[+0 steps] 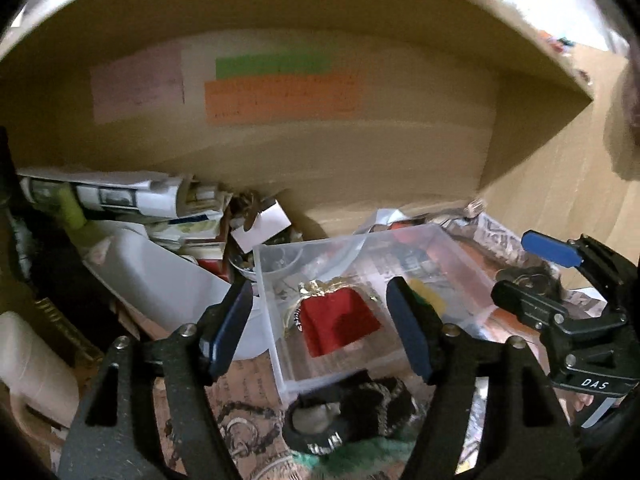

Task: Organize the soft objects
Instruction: 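Open the left tool over the clear box while the right tool releases the sponge inside, then grasp the black chain pouch with the left tool while the right tool grasps the bagged steel wool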

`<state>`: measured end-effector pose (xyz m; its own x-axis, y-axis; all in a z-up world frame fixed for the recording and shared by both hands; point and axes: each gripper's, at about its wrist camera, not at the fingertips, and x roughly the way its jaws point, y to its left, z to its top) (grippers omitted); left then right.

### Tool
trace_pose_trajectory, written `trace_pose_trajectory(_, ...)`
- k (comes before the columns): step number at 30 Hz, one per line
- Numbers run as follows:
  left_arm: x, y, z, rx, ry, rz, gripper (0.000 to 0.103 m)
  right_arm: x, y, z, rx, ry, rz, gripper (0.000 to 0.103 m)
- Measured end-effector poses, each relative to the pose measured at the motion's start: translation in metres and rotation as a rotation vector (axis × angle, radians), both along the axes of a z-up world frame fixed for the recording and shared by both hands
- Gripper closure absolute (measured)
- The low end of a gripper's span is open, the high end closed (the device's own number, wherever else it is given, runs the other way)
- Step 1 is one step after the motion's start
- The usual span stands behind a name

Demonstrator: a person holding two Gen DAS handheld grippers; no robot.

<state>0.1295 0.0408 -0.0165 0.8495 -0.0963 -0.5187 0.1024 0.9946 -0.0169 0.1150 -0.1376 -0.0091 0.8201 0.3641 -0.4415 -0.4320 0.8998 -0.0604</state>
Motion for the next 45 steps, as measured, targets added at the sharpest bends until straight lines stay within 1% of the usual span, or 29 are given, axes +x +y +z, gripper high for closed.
trace_pose_trajectory(4,-0.025,-0.004,0.002,0.007,-0.041,-0.002,0.028,-0.017,-0.001,-0.002,0.028,0.003,0.011,0.034)
trace_pose_trajectory(8,-0.042,-0.005,-0.004,-0.012,-0.042,-0.01,0.023,-0.026,-0.001,-0.011,0.056,0.037,0.017,0.034)
trace_pose_trajectory(16,-0.055,-0.005,-0.036,-0.023,0.014,0.01,0.022,-0.039,0.002,-0.042,0.054,0.132,0.041,0.034)
trace_pose_trajectory(20,-0.055,-0.005,-0.053,-0.044,0.049,0.016,0.022,-0.04,0.004,-0.056,0.057,0.183,0.05,0.034)
trace_pose_trajectory(26,-0.047,-0.002,-0.072,-0.053,0.084,0.032,0.022,-0.038,0.007,-0.076,0.04,0.253,0.069,0.034)
trace_pose_trajectory(27,-0.045,-0.001,-0.075,-0.055,0.088,0.034,0.024,-0.037,0.007,-0.079,0.038,0.262,0.071,0.034)
trace_pose_trajectory(29,-0.041,0.0,-0.08,-0.059,0.102,0.038,0.031,-0.035,0.008,-0.083,0.037,0.278,0.074,0.034)
trace_pose_trajectory(31,-0.035,0.001,-0.086,-0.07,0.125,0.029,0.044,-0.034,0.009,-0.086,0.039,0.29,0.076,0.037)
trace_pose_trajectory(33,-0.032,0.001,-0.09,-0.075,0.132,0.03,0.049,-0.032,0.011,-0.09,0.038,0.312,0.084,0.048)
trace_pose_trajectory(35,-0.033,0.0,-0.091,-0.076,0.125,0.03,0.054,-0.028,0.012,-0.097,0.029,0.337,0.085,0.055)
trace_pose_trajectory(37,-0.034,0.0,-0.091,-0.079,0.119,0.027,0.062,-0.026,0.011,-0.101,0.037,0.351,0.09,0.06)
trace_pose_trajectory(38,-0.035,0.0,-0.091,-0.079,0.117,0.026,0.064,-0.026,0.01,-0.102,0.044,0.354,0.094,0.064)
trace_pose_trajectory(39,-0.036,0.0,-0.091,-0.081,0.115,0.027,0.068,-0.026,0.01,-0.102,0.049,0.356,0.097,0.068)
trace_pose_trajectory(42,-0.039,0.001,-0.088,-0.091,0.106,0.02,0.075,-0.028,0.01,-0.101,0.048,0.347,0.102,0.076)
trace_pose_trajectory(45,-0.043,0.0,-0.084,-0.09,0.089,0.016,0.08,-0.033,0.011,-0.097,0.043,0.323,0.104,0.08)
